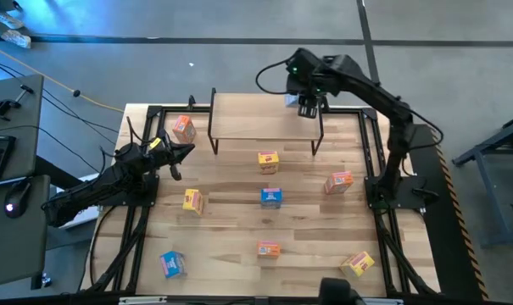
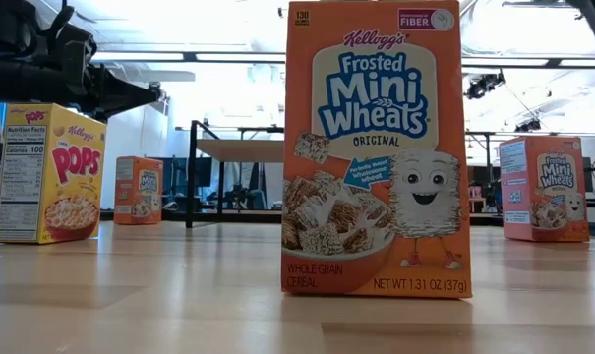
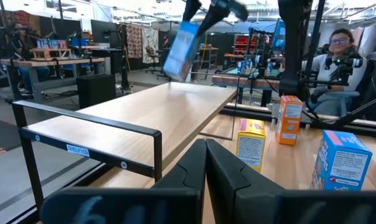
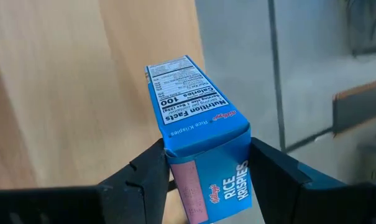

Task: Stack cereal on shelf
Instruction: Put the top right blue cereal box on the shelf

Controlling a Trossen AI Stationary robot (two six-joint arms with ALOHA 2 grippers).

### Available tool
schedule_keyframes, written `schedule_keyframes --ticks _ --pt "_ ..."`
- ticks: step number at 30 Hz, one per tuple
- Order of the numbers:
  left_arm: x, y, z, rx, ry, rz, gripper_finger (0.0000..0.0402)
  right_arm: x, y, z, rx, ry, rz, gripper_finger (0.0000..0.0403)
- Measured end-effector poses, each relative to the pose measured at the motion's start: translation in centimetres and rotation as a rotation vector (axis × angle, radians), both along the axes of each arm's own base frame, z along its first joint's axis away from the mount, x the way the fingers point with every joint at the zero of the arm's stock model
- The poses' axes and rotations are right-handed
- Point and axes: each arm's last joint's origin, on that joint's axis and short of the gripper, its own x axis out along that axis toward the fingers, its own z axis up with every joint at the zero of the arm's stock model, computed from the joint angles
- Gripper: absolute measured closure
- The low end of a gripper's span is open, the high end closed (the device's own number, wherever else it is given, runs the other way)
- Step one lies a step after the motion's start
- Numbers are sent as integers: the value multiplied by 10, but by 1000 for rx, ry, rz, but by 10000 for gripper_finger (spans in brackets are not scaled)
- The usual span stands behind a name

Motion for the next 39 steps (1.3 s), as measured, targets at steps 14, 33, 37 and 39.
schedule_keyframes --ticks 14,33,37,39 --pt "0 0 0 -2 -2 0 399 8 -9 -14 -4 63 -8 229" --pt "0 0 2 -24 -27 -8 399 14 -11 -13 8 -24 7 211" --pt "0 0 2 -24 -27 -9 399 16 -12 -12 4 -43 11 210" --pt "0 0 2 -25 -28 -9 399 16 -12 -12 -1 -48 13 210"
